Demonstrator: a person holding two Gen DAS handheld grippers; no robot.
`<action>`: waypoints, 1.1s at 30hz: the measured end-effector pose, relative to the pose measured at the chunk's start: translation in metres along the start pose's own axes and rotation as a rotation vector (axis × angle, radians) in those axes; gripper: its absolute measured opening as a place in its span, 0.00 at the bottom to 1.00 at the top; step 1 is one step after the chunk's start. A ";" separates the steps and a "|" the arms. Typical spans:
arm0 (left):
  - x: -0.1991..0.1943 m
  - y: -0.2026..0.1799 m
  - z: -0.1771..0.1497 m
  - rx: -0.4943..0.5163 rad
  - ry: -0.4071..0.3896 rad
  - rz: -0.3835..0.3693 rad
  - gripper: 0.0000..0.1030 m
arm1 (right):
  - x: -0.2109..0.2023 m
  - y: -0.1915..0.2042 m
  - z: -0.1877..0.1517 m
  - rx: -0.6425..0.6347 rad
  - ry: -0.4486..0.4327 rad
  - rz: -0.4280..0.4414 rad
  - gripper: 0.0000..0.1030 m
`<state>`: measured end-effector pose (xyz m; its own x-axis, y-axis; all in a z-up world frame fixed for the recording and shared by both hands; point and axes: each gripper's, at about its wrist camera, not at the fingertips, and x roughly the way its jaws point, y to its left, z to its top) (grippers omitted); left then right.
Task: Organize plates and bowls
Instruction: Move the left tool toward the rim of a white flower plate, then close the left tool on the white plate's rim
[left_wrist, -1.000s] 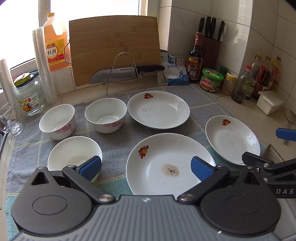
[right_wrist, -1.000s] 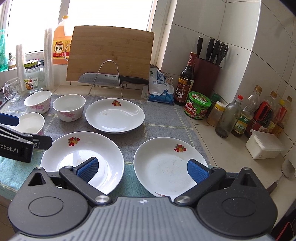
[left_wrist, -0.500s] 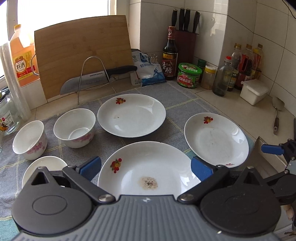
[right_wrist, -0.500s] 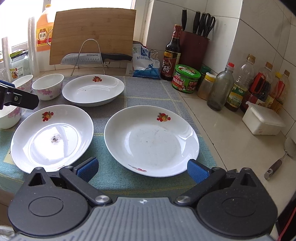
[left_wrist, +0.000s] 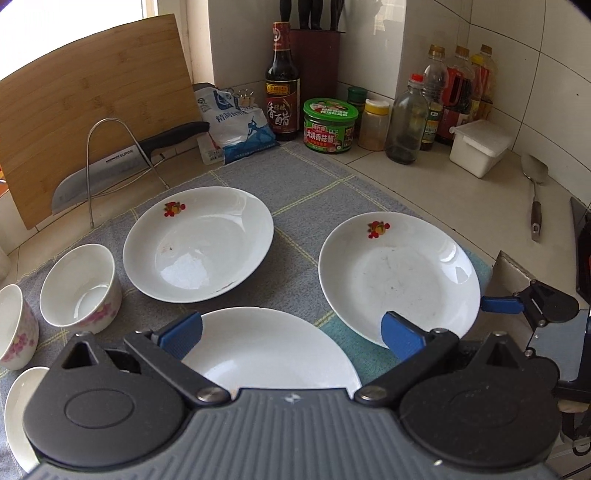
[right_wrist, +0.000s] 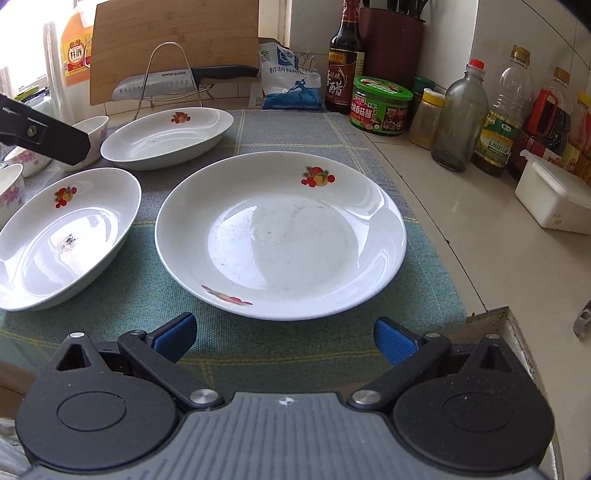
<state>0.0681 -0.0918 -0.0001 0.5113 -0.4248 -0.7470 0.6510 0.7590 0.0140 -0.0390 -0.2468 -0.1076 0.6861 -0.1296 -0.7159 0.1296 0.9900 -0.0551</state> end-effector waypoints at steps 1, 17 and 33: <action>0.004 -0.003 0.003 0.013 0.001 0.002 0.99 | 0.003 -0.001 0.000 -0.006 -0.001 0.004 1.00; 0.064 -0.023 0.054 0.109 0.048 -0.104 0.99 | 0.018 -0.020 0.003 -0.097 -0.083 0.138 1.00; 0.147 -0.048 0.089 0.301 0.225 -0.238 0.83 | 0.019 -0.031 0.001 -0.147 -0.126 0.186 1.00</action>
<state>0.1620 -0.2339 -0.0512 0.2140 -0.4270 -0.8786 0.8874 0.4610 -0.0079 -0.0290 -0.2805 -0.1192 0.7733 0.0584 -0.6313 -0.1058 0.9937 -0.0376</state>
